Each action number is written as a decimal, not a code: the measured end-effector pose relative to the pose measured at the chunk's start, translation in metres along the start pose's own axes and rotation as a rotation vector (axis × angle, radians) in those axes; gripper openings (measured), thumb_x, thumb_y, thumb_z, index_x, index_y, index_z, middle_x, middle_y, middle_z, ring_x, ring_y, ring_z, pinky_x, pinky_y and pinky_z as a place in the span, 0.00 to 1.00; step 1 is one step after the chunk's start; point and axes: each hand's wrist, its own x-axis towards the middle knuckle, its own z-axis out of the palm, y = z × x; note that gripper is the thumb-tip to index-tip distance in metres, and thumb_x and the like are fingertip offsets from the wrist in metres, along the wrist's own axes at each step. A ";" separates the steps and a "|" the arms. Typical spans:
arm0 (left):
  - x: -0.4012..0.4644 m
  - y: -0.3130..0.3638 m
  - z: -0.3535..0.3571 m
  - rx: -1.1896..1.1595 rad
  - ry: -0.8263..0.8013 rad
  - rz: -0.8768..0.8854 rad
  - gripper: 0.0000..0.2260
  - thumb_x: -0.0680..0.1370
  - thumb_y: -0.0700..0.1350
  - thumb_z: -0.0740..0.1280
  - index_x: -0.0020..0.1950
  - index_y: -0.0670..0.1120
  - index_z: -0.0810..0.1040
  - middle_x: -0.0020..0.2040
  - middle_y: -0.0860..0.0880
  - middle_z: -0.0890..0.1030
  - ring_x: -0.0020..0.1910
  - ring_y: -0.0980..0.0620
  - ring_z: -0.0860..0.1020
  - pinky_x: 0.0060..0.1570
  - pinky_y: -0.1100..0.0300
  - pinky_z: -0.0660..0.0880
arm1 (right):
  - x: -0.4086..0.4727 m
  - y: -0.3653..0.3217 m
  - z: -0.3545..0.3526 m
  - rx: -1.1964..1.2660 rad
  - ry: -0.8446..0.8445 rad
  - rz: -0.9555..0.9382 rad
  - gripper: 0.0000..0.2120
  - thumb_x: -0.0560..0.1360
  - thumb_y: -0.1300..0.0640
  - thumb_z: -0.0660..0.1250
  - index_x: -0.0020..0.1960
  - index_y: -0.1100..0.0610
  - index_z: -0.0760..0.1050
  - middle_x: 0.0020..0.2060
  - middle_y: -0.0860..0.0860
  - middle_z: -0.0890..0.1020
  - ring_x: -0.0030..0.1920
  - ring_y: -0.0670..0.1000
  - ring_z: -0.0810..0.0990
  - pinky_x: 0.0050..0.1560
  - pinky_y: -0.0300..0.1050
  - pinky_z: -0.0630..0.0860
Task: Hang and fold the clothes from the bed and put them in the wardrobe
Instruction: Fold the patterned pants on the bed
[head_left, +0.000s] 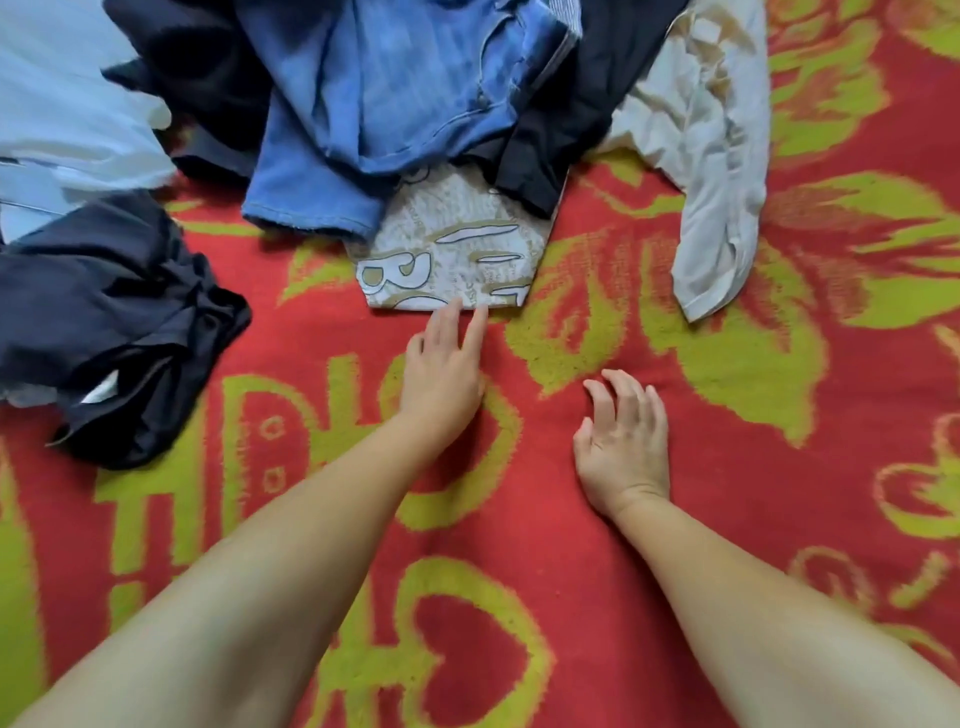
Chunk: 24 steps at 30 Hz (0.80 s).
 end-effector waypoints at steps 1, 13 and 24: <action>0.015 -0.004 0.005 0.014 0.105 0.049 0.30 0.75 0.41 0.59 0.77 0.47 0.56 0.75 0.40 0.59 0.74 0.43 0.58 0.65 0.49 0.63 | 0.001 0.000 0.002 -0.010 0.016 0.000 0.20 0.72 0.54 0.55 0.63 0.56 0.66 0.62 0.54 0.67 0.66 0.54 0.65 0.71 0.55 0.56; 0.049 -0.014 -0.038 -0.419 0.184 -0.128 0.12 0.78 0.37 0.59 0.57 0.45 0.79 0.50 0.39 0.81 0.51 0.37 0.77 0.46 0.49 0.71 | 0.005 0.000 -0.002 -0.036 -0.073 0.008 0.21 0.72 0.52 0.54 0.64 0.55 0.66 0.64 0.52 0.68 0.67 0.52 0.66 0.70 0.55 0.56; -0.084 0.019 -0.158 0.084 -0.069 0.158 0.07 0.77 0.36 0.57 0.49 0.45 0.73 0.49 0.43 0.79 0.50 0.40 0.77 0.38 0.54 0.64 | -0.004 -0.017 -0.101 0.238 -0.567 0.181 0.40 0.78 0.51 0.64 0.79 0.53 0.41 0.77 0.53 0.53 0.76 0.53 0.56 0.73 0.51 0.59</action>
